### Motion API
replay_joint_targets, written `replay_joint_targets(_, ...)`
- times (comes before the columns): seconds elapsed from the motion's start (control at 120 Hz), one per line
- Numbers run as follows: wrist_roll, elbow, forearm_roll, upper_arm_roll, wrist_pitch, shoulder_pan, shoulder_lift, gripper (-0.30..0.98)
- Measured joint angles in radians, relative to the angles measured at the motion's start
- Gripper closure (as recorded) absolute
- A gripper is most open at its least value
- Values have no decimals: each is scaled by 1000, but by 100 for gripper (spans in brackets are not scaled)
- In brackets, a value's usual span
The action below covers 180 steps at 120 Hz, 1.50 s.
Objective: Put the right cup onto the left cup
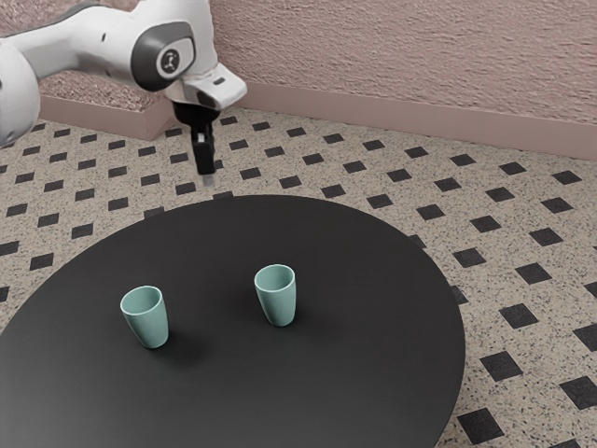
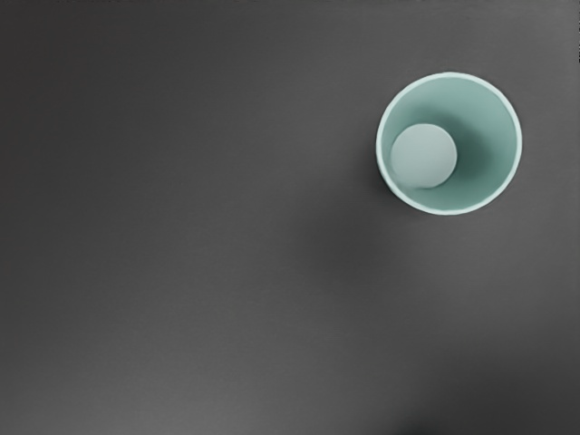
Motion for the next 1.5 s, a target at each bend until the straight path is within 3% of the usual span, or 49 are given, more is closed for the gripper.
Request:
replay_joint_targets(0.692, 0, -76, -40, -1, 219, -65, 227, 0)
replay_joint_targets(1.008, -20, -120, -42, -18, 279, -80, 261, 0)
replay_joint_targets(1.092, -27, -140, -43, -19, 296, -79, 265, 10)
replay_joint_targets(1.292, -48, -157, -41, -25, 325, -80, 269, 54)
replay_joint_targets(1.5, -68, -162, -41, -31, 355, -79, 274, 71)
